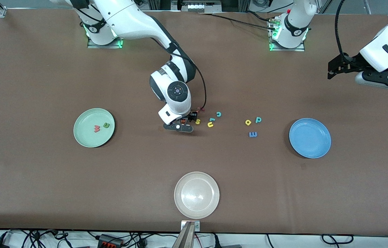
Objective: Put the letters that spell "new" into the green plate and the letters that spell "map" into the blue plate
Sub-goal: 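Grasp the orange e with the right gripper while the left gripper reaches letters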
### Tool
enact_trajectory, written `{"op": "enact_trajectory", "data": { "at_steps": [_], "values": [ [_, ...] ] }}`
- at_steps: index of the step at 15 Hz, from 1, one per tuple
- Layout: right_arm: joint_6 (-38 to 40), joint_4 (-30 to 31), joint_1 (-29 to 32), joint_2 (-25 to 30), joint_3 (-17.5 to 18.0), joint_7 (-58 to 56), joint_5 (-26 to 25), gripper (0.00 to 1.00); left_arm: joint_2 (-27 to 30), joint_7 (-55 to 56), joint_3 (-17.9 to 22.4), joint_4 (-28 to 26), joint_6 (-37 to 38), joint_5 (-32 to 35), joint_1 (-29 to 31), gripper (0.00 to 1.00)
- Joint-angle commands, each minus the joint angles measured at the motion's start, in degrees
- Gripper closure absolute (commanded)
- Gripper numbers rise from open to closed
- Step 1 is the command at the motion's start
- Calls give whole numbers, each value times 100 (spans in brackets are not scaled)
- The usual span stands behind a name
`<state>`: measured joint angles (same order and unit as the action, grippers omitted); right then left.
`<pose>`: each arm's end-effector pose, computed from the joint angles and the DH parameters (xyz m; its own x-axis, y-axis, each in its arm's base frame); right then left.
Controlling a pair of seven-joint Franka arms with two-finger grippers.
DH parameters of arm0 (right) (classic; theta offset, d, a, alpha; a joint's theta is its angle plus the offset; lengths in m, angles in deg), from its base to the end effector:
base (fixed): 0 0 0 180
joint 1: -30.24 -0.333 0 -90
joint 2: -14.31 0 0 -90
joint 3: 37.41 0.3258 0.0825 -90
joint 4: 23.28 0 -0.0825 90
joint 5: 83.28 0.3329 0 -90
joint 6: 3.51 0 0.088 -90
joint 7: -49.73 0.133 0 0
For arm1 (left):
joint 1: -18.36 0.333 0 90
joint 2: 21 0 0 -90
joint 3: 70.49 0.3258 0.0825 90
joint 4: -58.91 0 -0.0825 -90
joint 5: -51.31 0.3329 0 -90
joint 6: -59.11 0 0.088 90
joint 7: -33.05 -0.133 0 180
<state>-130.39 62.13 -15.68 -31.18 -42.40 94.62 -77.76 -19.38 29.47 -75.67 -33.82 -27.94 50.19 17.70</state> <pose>0.4998 0.4532 0.2095 0.9928 -0.1064 -0.0549 -0.1043 -0.9938 0.0392 0.4832 -0.0528 0.5981 0.9840 -0.1642 -0.0697 -0.1631 -0.9864 0.0214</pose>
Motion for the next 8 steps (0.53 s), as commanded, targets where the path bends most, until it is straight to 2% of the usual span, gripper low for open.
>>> {"op": "enact_trajectory", "data": {
  "at_steps": [1, 8],
  "values": [
    [75, -104, -13, -48, 6, 19, 20, 16, -118, -72, -9, 159, 136, -12, -4, 0],
    [66, -104, -31, -126, 15, 2, 29, 16, -1154, -160, -27, 167, 92, -12, -320, 0]
  ]
}}
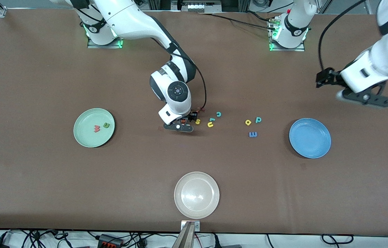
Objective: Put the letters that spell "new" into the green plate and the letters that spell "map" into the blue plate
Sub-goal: 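Grasp the orange e with the right gripper while the left gripper reaches letters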
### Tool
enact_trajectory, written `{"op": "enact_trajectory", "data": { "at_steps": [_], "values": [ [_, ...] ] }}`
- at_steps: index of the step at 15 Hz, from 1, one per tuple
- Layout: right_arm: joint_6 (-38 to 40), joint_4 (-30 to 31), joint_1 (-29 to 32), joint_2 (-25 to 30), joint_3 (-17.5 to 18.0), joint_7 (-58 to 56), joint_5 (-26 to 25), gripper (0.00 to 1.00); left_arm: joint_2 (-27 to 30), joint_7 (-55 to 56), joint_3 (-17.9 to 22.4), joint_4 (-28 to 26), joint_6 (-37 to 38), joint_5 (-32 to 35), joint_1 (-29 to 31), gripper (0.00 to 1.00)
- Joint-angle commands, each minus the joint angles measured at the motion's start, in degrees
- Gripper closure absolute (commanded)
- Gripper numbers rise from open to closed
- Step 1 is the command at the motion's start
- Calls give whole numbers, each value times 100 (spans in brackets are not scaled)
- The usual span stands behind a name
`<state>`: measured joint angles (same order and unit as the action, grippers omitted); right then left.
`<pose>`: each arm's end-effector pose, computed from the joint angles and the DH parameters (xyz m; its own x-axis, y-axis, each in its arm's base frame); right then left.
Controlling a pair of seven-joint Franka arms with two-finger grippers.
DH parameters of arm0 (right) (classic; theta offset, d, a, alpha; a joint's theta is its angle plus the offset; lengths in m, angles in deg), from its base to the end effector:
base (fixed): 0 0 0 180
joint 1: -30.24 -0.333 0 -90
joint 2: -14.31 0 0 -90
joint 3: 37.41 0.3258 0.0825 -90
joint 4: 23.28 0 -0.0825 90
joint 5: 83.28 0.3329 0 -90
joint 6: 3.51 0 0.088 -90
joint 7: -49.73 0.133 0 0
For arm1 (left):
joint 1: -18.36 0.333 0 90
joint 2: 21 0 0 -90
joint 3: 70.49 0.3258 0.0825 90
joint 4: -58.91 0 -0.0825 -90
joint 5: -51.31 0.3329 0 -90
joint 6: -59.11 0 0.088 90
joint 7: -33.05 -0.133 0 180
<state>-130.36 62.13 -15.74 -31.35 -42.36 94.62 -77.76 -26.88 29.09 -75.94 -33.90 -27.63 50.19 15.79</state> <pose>0.4987 0.4537 0.2074 0.9928 -0.1050 -0.0575 -0.1027 -0.9938 0.0416 0.5103 -0.0724 0.5318 0.9568 -0.2072 -0.2041 -0.2026 -0.9783 0.0432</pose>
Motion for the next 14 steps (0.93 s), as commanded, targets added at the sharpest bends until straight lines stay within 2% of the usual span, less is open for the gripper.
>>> {"op": "enact_trajectory", "data": {
  "at_steps": [1, 4, 11, 14],
  "values": [
    [64, -104, -25, -127, 11, -7, 20, 16, -536, -149, -8, 176, 52, -12, -251, 0],
    [64, -104, -7, -144, 11, 2, 37, 16, -914, -778, -26, 141, -183, 6, -480, 0],
    [-156, -104, 28, -224, 64, 2, 46, 23, -1960, -3495, -26, 35, -1660, 6, -824, 0],
    [-156, -104, 37, -224, 72, 19, 64, 28, -1988, -3193, -26, -403, -2100, -3, -842, 0]
  ]
}}
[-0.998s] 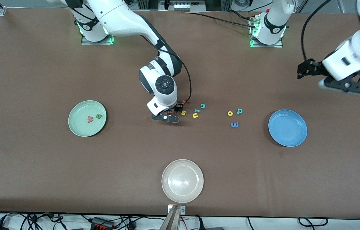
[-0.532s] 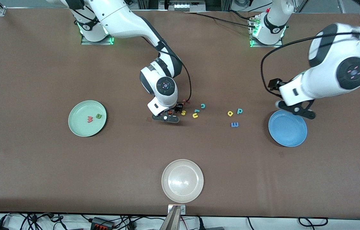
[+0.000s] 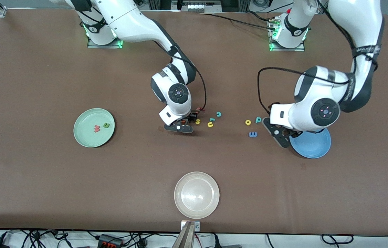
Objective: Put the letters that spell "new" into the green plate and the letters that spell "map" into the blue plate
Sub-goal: 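Grasp the orange e with the right gripper while the left gripper reaches letters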
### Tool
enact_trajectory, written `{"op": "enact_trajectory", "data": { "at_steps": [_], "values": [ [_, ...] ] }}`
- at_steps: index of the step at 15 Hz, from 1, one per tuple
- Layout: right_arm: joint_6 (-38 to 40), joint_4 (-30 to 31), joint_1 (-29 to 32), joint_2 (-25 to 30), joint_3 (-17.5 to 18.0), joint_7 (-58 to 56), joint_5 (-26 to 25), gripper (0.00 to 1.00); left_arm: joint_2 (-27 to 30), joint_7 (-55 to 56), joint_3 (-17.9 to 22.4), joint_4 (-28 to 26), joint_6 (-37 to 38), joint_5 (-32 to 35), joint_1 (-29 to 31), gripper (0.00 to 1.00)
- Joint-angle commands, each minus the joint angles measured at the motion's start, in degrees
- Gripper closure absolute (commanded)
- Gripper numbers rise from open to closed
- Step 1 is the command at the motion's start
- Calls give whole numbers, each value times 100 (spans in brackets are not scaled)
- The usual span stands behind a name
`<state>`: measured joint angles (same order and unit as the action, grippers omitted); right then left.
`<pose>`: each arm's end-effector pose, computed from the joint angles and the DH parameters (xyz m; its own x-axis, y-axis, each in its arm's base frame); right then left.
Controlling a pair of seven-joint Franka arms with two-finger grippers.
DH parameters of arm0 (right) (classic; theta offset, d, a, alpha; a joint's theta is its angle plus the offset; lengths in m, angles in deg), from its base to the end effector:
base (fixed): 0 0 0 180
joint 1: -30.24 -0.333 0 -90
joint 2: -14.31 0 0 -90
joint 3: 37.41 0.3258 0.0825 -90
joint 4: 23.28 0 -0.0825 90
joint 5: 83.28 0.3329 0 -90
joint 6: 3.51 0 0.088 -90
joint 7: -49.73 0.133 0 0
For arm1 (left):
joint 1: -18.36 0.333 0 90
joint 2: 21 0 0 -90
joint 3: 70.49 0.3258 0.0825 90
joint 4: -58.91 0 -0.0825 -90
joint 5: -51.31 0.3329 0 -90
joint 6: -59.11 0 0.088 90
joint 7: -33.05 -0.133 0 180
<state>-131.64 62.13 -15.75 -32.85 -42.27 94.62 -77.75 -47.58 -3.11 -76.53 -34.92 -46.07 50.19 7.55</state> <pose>0.4980 0.4539 0.1915 0.9928 -0.1043 -0.0588 -0.1017 -0.9938 0.0457 0.5741 -0.1688 0.3401 0.5880 -0.7902 -0.1726 -0.7632 -0.6127 0.2053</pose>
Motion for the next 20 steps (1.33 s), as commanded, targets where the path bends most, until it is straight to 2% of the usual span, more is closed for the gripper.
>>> {"op": "enact_trajectory", "data": {
  "at_steps": [1, 3, 5, 6, 7, 14, 16, 19, 20],
  "values": [
    [-28, -104, 55, -74, 98, 19, 71, 29, 92, 360, 41, -433, -414, -3, -9, 0],
    [-28, -104, 64, -74, 116, 2, 272, 36, 100, 1177, 33, -828, -817, -3, -44, 0],
    [-28, -104, 73, -66, 116, -50, 291, 46, 153, 1793, 33, -1302, -1309, 6, -114, 0],
    [-19, -104, 82, -65, 116, -121, 291, 54, 171, 2084, 33, -1514, -1564, 6, -132, 0],
    [-11, -104, 116, -57, 116, -156, 291, 56, 171, 2330, 41, -1707, -1784, 6, -202, 0],
    [-10, -104, 161, -39, 116, -271, 291, 56, 145, 2543, 33, -3026, -3796, 50, -334, 2],
    [-11, -104, 161, -39, 116, -271, 300, 56, 118, 2544, 33, -3115, -3949, 50, -396, 15],
    [-2, -104, 161, -39, 116, -271, 300, 59, 39, 2544, 41, -3089, -4036, 50, -492, 49],
    [-2, -104, 152, -30, 116, -271, 300, 60, 13, 2535, 41, -3089, -4132, 50, -484, 56]
  ]
}}
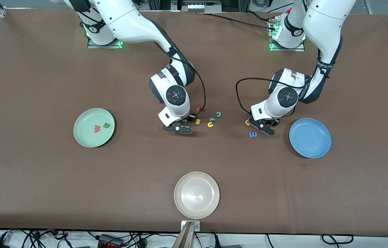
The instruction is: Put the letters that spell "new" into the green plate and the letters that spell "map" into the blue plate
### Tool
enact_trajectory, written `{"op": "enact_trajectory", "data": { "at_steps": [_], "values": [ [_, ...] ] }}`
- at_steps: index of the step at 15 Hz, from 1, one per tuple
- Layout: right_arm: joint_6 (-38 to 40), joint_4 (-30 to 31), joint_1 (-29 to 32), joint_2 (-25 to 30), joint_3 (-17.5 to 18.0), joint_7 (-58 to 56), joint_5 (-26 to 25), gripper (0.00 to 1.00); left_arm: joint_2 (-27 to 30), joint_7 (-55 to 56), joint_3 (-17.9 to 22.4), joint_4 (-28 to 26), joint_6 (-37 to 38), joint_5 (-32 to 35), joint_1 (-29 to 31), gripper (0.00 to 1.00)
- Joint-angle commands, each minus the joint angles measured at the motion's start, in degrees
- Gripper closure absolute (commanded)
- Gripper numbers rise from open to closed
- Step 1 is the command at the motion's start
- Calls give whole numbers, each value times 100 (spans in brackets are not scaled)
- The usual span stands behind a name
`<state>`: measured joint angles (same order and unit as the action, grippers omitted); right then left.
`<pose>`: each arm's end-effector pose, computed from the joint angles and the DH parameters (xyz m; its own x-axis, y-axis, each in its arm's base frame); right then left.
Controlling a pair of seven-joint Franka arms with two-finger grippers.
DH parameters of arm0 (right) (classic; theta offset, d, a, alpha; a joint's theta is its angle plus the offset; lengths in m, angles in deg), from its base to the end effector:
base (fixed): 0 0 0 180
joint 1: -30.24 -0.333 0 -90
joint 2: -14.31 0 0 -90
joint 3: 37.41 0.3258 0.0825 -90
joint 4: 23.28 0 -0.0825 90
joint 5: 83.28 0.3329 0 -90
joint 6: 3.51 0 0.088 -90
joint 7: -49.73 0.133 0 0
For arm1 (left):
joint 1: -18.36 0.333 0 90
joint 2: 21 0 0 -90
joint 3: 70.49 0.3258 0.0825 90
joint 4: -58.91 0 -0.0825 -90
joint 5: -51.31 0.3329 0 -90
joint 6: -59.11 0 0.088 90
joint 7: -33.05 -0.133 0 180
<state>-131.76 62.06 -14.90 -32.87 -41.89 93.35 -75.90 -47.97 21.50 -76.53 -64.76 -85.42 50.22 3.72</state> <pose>0.5017 0.4509 0.1918 0.9906 -0.1124 -0.0782 -0.1110 -0.9936 0.0223 0.4957 -0.1878 0.1960 0.8536 -0.5129 -0.0913 -0.5075 -0.8582 0.0769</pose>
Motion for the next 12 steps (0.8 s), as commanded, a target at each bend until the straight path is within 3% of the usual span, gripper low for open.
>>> {"op": "enact_trajectory", "data": {
  "at_steps": [1, 4, 6, 9, 12],
  "values": [
    [10, -97, 76, -28, 79, -143, 115, 64, -1, 74, 42, -105, -268, 47, -109, 62],
    [19, -97, 67, -28, 79, -143, 115, 75, -28, 74, 42, -88, -330, 47, -109, 74],
    [19, -97, 67, -19, 79, -143, 115, 83, -19, 74, 42, -96, -330, 56, -100, 88],
    [63, -97, 102, 16, 79, -143, 124, 86, 103, 57, 86, -79, -199, 64, -92, 90],
    [465, -106, 234, 244, 61, -213, 97, 89, 437, 48, 147, 166, 572, 82, -30, 90]
  ]
}}
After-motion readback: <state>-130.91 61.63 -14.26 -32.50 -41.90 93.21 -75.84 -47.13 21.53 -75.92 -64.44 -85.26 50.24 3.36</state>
